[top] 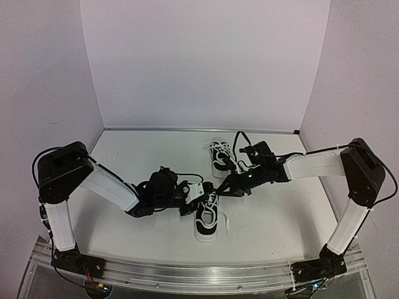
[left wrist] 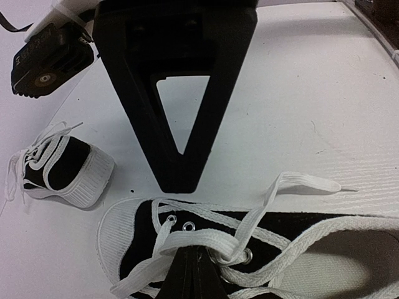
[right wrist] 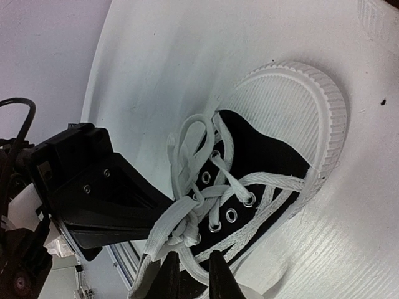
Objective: Tie the shoes
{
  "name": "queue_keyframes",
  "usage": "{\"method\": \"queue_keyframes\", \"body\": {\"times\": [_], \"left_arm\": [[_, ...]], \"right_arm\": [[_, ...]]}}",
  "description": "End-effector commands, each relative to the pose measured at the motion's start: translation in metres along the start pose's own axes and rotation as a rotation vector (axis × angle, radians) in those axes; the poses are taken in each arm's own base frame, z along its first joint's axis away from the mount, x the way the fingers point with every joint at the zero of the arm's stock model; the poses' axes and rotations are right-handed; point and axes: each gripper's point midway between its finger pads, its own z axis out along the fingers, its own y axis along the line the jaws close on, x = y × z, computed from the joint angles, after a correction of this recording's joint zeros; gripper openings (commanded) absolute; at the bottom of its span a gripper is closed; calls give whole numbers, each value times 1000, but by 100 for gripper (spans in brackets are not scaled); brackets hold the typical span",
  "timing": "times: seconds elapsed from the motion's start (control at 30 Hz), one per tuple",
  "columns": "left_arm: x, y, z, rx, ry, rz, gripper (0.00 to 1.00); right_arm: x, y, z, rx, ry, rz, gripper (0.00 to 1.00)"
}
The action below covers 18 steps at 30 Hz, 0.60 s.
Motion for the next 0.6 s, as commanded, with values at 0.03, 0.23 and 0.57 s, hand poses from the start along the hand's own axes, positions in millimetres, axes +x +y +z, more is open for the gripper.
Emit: {"method": "queue_keyframes", "body": {"times": [0.03, 0.23, 0.57], "left_arm": [[-6, 3, 1, -5, -30, 19, 0], [-7, 3, 1, -5, -33, 21, 0], [-6, 3, 1, -2, -34, 21, 0]], "right_arm": [[2, 9, 11, -68, 12, -17, 15], [6, 9, 17, -80, 28, -11, 15], [11, 16, 24, -111, 45, -12, 15]]}}
